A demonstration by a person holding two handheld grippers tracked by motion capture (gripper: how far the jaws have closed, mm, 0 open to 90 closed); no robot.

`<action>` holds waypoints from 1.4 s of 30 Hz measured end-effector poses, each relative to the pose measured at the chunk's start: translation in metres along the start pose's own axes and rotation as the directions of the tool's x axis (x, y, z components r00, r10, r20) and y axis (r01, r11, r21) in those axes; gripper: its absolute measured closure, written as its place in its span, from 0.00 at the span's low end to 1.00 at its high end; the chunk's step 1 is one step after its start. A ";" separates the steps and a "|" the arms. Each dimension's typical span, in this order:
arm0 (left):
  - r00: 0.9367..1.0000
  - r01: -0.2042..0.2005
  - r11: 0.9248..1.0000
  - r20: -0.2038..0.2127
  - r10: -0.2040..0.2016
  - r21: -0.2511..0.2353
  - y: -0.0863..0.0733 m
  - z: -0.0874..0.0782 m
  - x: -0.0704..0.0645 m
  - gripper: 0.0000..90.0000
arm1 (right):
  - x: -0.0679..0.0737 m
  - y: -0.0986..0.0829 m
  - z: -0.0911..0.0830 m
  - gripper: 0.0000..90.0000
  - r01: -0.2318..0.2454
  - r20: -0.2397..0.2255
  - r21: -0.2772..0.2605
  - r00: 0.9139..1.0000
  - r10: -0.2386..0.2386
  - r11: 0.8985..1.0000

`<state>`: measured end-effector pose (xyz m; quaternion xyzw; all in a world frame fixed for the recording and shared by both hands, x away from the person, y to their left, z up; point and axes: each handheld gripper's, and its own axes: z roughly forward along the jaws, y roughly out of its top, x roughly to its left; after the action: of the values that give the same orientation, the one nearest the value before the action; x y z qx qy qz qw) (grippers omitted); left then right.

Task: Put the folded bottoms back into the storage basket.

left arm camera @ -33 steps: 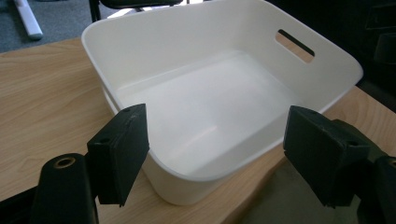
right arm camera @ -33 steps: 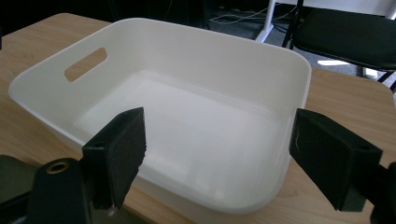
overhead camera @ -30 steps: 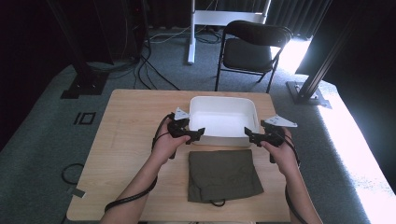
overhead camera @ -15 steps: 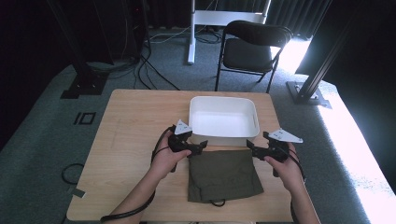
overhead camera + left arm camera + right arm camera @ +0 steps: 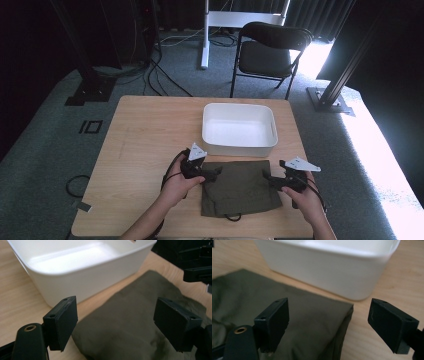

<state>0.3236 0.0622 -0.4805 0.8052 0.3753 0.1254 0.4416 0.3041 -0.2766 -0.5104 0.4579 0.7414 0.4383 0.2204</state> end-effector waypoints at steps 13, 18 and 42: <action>0.998 0.062 0.991 -0.039 -0.058 0.118 -0.043 0.012 0.000 0.21 | 0.005 -0.027 0.005 0.19 -0.021 0.002 0.050 1.000 0.021 0.999; 0.995 0.094 0.985 -0.034 -0.089 0.145 -0.053 0.016 -0.003 0.21 | 0.008 -0.035 0.008 0.19 -0.033 0.004 0.083 0.999 0.033 0.996; 1.000 0.022 0.994 -0.020 -0.020 0.107 -0.069 0.033 0.000 0.17 | 0.014 -0.048 0.021 0.24 -0.078 -0.004 0.140 0.997 0.079 0.987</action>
<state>0.3074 0.0644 -0.5554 0.8224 0.3942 0.1083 0.3956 0.2892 -0.2648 -0.5609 0.4990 0.7527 0.3958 0.1667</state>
